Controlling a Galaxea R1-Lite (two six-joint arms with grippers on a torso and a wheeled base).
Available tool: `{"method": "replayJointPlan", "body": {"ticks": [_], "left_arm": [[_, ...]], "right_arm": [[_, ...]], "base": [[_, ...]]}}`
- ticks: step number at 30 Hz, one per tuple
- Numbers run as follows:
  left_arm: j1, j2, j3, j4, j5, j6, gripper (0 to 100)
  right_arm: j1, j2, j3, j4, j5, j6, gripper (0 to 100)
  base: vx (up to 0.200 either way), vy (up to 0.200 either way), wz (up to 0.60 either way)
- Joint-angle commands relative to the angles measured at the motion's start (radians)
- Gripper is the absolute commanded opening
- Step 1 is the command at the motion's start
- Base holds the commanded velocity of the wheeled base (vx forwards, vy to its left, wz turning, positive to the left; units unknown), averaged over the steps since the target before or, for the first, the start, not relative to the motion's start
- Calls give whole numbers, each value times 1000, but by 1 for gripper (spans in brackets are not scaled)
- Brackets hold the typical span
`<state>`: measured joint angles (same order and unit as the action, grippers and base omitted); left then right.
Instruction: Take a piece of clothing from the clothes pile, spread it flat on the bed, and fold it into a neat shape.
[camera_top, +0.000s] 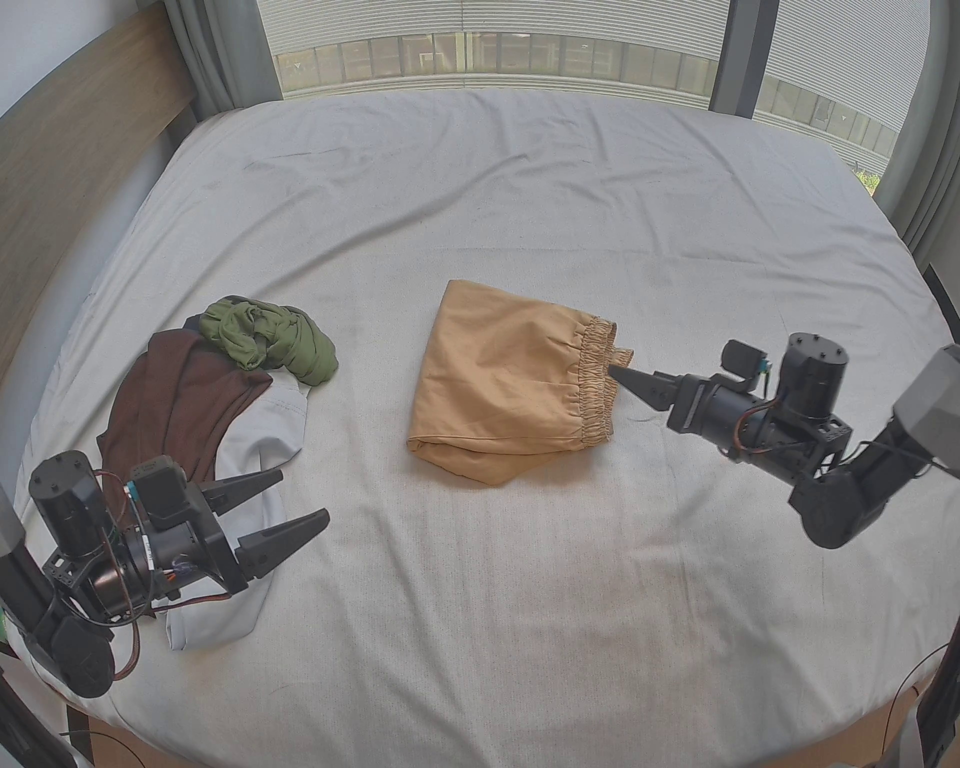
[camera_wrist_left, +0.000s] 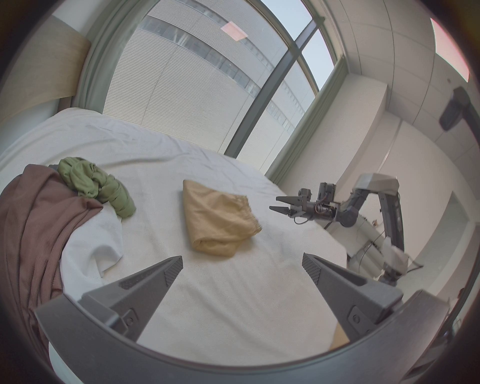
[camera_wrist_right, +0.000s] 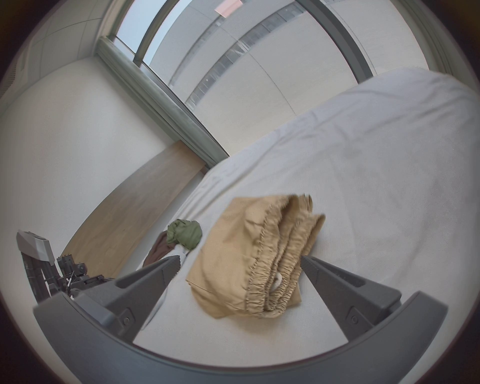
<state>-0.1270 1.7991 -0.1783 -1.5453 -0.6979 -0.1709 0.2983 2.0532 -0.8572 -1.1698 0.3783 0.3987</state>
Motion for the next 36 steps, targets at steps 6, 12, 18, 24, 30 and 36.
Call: {"method": "replayJointPlan", "body": {"ticks": [6,12,18,24,30,36], "left_arm": [[-37,-386,92,4,-11,-159,100],[-40,-494,168,8,-52,-160,100],[-43,-620,178,91,-71,-170,100],[-75,-843,178,352,-55,-167,100],[-68,-1126,178,610,6,-171,100],[-71,-1491,140,1041,26,-174,100]], "right_arm": [[-30,-602,313,88,1,-150,100],[-31,-852,420,229,-2,-166,100],[-107,-1070,498,318,-6,-205,100],[-143,-1294,610,412,-6,-225,100],[-205,-1532,684,545,-6,-222,100],[-260,-1826,754,776,2,-222,100]], "base": [[0,0,0],[0,0,0],[0,0,0],[0,0,0],[0,0,0],[0,0,0]]}}
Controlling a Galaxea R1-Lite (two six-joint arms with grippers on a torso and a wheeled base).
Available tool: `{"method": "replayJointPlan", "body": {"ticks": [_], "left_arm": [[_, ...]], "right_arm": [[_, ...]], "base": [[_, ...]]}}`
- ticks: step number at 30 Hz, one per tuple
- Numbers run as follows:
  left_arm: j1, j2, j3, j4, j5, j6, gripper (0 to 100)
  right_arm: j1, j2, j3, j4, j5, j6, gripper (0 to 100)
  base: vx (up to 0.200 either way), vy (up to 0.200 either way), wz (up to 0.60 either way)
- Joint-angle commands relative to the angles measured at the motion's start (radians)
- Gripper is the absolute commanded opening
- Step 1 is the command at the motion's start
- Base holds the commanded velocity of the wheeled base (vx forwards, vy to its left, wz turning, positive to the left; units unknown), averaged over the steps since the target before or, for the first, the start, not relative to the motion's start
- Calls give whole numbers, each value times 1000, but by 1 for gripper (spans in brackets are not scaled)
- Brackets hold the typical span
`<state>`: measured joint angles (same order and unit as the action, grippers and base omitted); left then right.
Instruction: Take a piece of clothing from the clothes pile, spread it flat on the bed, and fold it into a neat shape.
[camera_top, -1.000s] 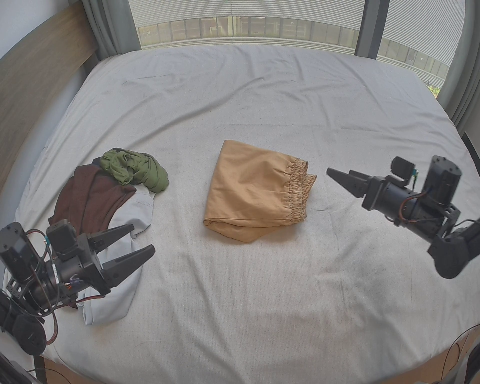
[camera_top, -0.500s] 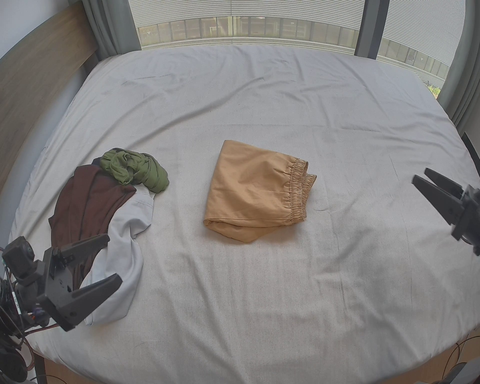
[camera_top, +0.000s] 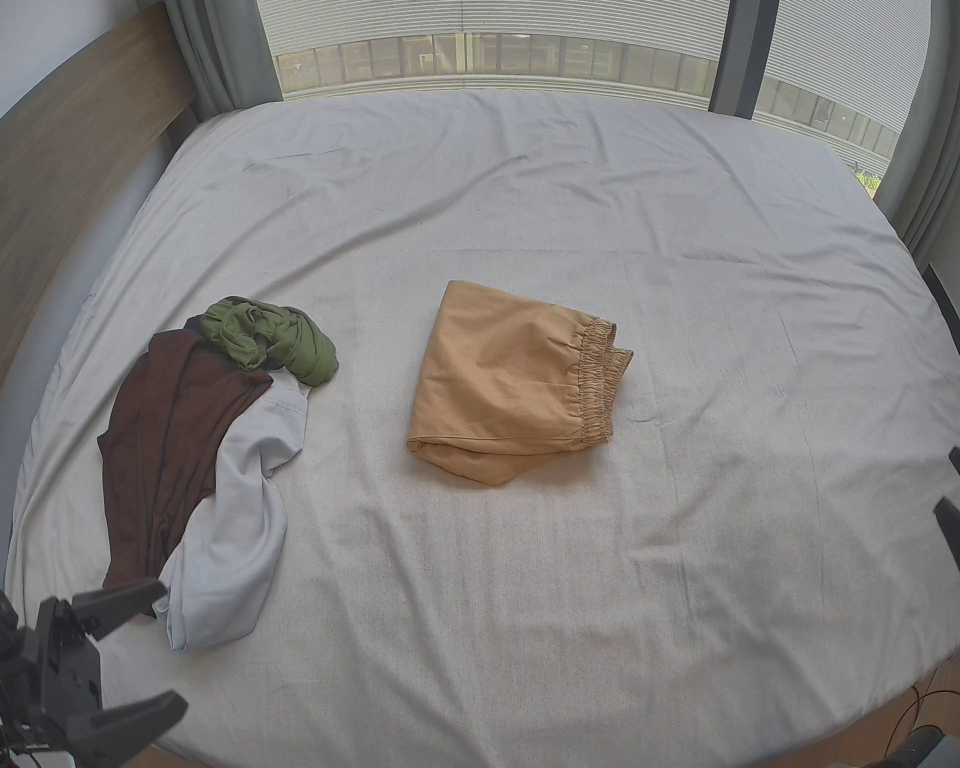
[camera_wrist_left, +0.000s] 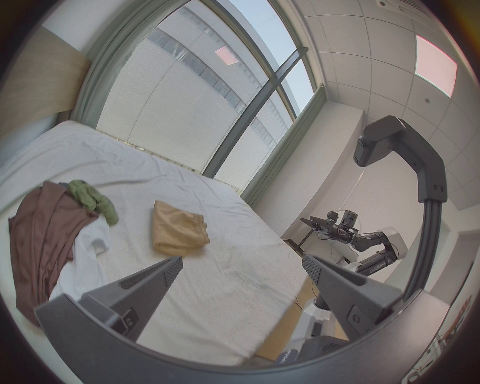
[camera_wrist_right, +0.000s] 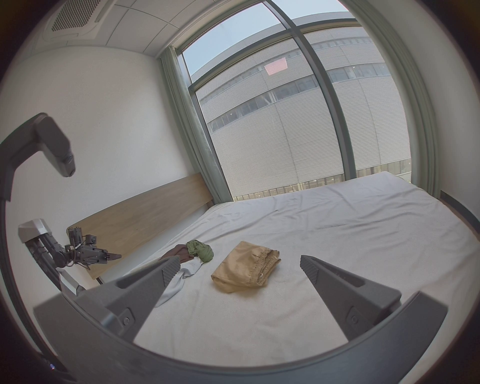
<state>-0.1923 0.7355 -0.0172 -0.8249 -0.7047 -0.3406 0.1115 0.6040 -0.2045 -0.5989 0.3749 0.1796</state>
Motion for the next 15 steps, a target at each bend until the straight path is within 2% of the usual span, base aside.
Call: {"method": "replayJointPlan", "body": {"ticks": [1,3,4,8,9,10,11,12,14,15], "left_arm": [[-6,-484,-46,397,33,-8,100],[-6,-502,-55,425,33,-12,100],[-4,-610,-96,558,36,-41,100],[-2,-645,-98,602,51,-37,100],[-2,-642,-92,602,83,-28,100],[-2,-642,-82,602,157,-21,100],[-2,-640,-81,604,195,-18,100],[-1,-640,-79,613,258,-6,100],[-1,-640,-76,619,294,8,100],[13,-640,-67,633,355,35,100]], "right_arm": [[-75,-431,105,265,6,-3,100],[-76,-451,106,289,6,-3,100],[-98,-563,111,436,6,-3,100],[-108,-604,145,527,-8,-28,100],[-108,-604,183,515,-40,-68,100],[-107,-604,204,516,-145,-111,100],[-107,-604,204,531,-203,-115,100],[-108,-604,204,538,-309,-115,100],[-108,-603,204,538,-360,-117,100],[-108,-604,204,556,-442,-121,100]], "base": [[0,0,0],[0,0,0],[0,0,0],[0,0,0],[0,0,0],[0,0,0],[0,0,0],[0,0,0],[0,0,0],[0,0,0]]}}
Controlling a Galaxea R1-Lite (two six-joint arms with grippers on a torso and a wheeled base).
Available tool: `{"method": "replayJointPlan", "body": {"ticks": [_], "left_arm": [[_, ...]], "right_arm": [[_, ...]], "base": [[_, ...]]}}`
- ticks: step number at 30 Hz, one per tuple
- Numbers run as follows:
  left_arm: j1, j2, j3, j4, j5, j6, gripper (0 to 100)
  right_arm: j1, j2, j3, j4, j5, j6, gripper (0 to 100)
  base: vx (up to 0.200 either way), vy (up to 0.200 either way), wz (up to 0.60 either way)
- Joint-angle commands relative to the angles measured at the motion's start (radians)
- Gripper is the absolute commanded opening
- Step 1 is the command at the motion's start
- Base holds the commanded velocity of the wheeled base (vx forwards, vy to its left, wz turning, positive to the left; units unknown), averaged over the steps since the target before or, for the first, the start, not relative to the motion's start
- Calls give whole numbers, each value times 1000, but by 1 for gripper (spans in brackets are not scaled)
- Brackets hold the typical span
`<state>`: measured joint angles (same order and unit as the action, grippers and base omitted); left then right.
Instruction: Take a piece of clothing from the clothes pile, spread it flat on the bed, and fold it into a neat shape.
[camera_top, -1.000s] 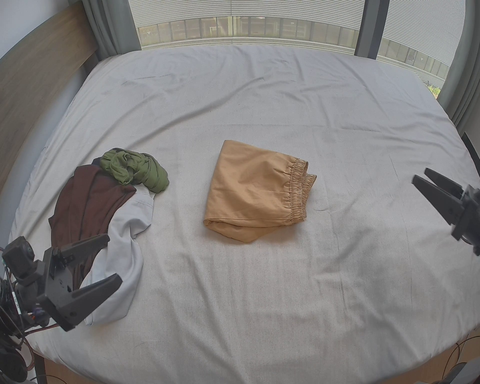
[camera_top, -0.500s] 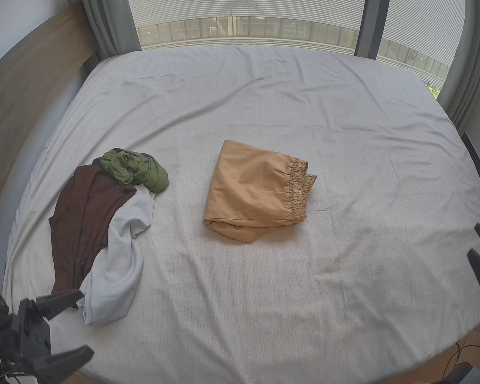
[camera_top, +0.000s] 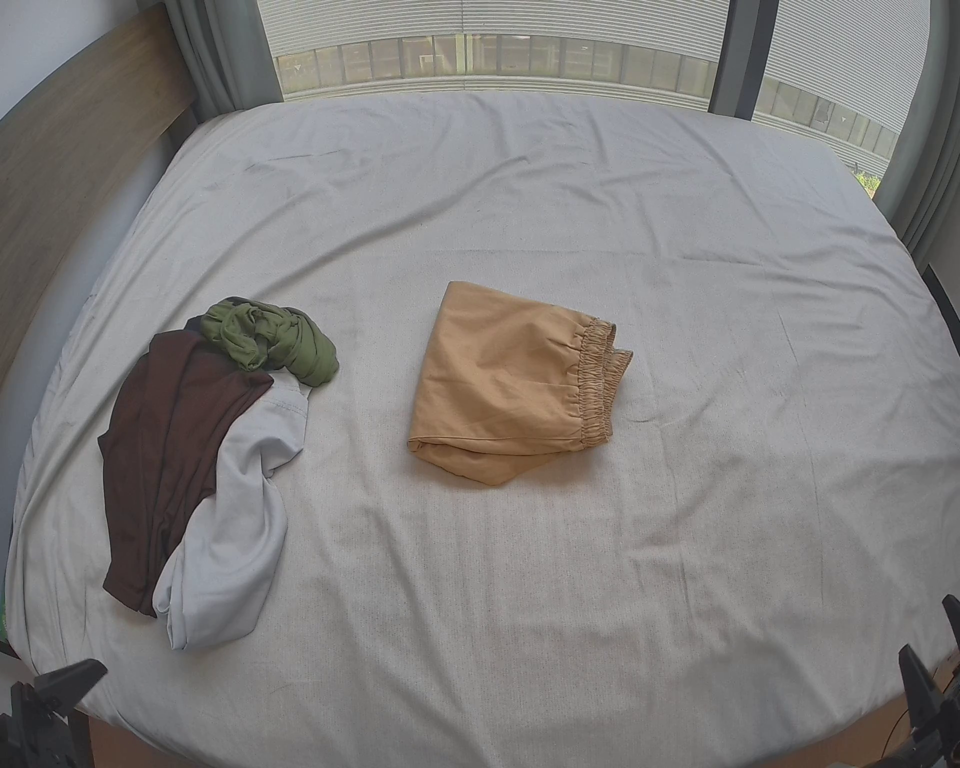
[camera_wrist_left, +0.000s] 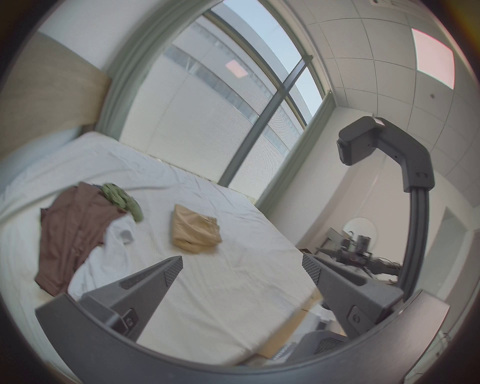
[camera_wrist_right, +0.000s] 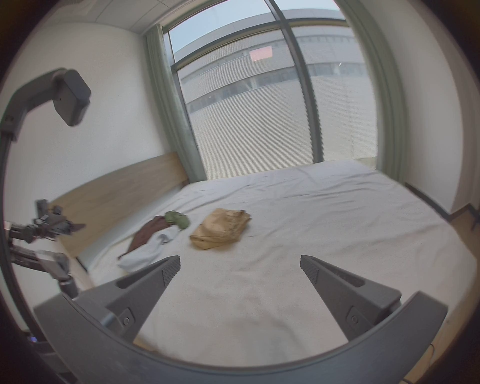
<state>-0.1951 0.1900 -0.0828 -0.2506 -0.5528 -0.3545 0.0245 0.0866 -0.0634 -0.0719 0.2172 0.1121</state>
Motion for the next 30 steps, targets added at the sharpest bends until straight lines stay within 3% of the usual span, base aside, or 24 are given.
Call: {"method": "replayJointPlan", "body": {"ticks": [1,6,9,10,15,21,23,24,30], "left_arm": [[42,-95,8,68,243,68,100],[125,-98,81,77,301,187,100],[214,-179,77,228,335,209,100],[214,-179,77,228,335,209,100],[201,-182,83,185,530,249,100],[200,-181,83,180,591,218,100],[201,-181,83,188,620,255,100],[201,-181,83,198,656,316,100],[194,-184,83,231,587,316,100]], "right_arm": [[-23,-85,63,34,-306,-54,100],[-20,-85,63,70,-265,-94,100],[-20,-85,63,72,-243,-100,100],[-20,-85,63,72,-243,-100,100],[-20,-85,63,72,-239,-106,100],[-23,-85,63,72,-220,-118,100],[-23,-85,63,72,-220,-118,100],[-21,-85,63,72,-220,-118,100],[-21,-85,63,72,-220,-117,100]], "base": [[0,0,0],[0,0,0],[0,0,0],[0,0,0],[0,0,0],[0,0,0],[0,0,0],[0,0,0],[0,0,0]]}}
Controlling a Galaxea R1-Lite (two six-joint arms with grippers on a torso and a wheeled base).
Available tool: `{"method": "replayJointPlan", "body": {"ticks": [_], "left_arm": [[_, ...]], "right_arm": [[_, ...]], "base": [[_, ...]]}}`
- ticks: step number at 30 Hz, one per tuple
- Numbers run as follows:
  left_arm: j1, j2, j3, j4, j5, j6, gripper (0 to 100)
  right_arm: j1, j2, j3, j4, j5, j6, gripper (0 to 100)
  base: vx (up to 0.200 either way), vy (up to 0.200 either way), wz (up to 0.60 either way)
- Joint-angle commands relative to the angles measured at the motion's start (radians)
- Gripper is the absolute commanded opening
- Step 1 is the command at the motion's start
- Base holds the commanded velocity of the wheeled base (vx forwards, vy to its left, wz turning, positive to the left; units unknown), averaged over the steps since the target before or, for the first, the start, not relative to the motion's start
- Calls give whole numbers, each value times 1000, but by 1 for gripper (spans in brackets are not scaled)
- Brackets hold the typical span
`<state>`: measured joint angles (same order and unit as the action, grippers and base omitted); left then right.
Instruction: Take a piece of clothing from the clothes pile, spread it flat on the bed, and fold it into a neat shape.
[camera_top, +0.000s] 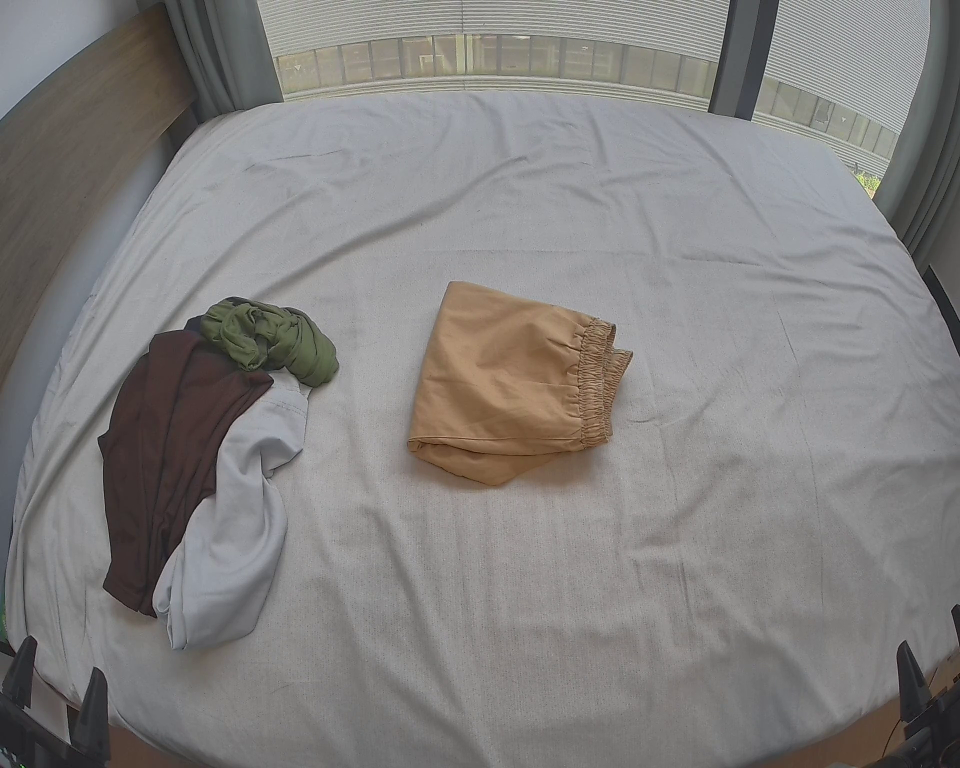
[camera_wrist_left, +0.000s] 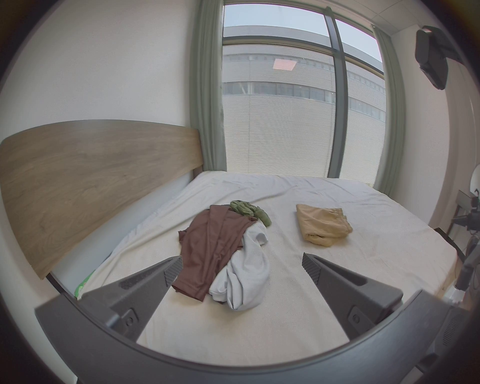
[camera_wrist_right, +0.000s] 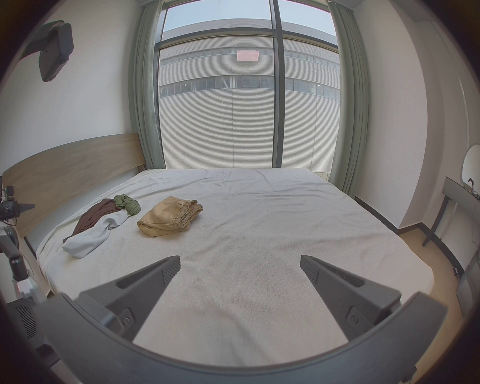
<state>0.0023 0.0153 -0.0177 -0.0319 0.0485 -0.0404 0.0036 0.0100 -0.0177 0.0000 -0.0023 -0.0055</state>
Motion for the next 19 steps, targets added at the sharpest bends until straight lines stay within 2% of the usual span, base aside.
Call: {"method": "replayJointPlan", "body": {"ticks": [1,19], "left_arm": [[-4,-11,16,12,-15,2,100],[-2,-11,16,14,-15,2,100]], "right_arm": [[-1,-8,18,0,-1,1,100],[1,-8,18,0,-1,4,100]], "base": [[0,0,0],[0,0,0]]}}
